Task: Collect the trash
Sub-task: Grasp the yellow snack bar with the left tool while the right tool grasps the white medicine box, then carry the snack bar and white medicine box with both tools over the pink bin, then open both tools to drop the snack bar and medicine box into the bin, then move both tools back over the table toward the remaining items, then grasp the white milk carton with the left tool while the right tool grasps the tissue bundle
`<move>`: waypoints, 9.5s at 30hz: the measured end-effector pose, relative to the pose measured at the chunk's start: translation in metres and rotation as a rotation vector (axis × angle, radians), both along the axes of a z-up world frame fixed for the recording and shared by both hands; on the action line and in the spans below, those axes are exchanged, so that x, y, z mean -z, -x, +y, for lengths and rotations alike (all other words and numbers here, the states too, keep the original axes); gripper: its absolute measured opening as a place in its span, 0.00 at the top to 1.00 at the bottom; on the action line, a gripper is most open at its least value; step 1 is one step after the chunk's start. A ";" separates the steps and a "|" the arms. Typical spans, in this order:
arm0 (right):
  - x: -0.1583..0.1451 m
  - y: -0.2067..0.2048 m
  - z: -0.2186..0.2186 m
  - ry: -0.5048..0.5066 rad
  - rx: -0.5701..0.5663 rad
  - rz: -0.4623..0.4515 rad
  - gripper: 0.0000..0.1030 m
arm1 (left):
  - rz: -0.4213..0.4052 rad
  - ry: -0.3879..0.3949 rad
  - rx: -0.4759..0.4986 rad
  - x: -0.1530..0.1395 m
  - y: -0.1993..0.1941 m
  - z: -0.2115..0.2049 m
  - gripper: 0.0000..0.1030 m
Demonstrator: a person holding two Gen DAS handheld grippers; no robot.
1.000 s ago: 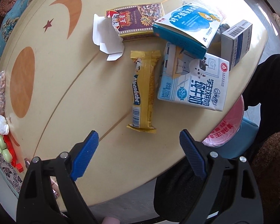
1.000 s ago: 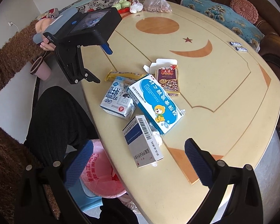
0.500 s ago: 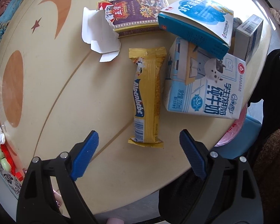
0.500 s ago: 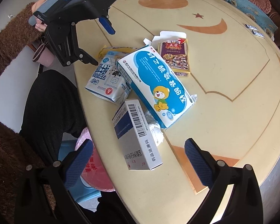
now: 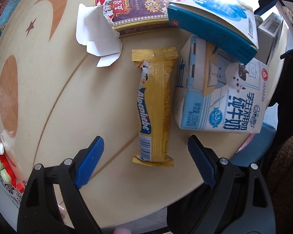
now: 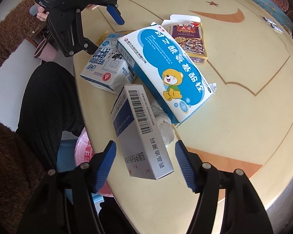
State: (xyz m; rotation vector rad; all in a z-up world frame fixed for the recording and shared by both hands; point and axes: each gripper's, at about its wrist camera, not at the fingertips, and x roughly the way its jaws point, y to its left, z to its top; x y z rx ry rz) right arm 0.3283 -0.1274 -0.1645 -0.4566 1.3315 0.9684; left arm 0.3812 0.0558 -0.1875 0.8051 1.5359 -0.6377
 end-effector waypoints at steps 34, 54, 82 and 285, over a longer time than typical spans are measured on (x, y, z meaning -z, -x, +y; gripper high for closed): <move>-0.016 0.044 0.022 0.054 0.132 -0.173 0.76 | -0.066 0.072 -0.010 -0.023 0.022 -0.021 0.74; -0.049 0.056 -0.009 0.032 0.374 -0.230 0.81 | -0.069 0.033 -0.349 -0.025 0.021 0.014 0.81; -0.134 0.104 -0.034 -0.007 0.521 -0.394 0.81 | -0.216 0.179 -0.369 -0.124 0.106 0.012 0.82; -0.035 0.028 -0.017 -0.077 0.409 -0.189 0.13 | -0.067 0.157 -0.832 -0.064 0.037 -0.057 0.21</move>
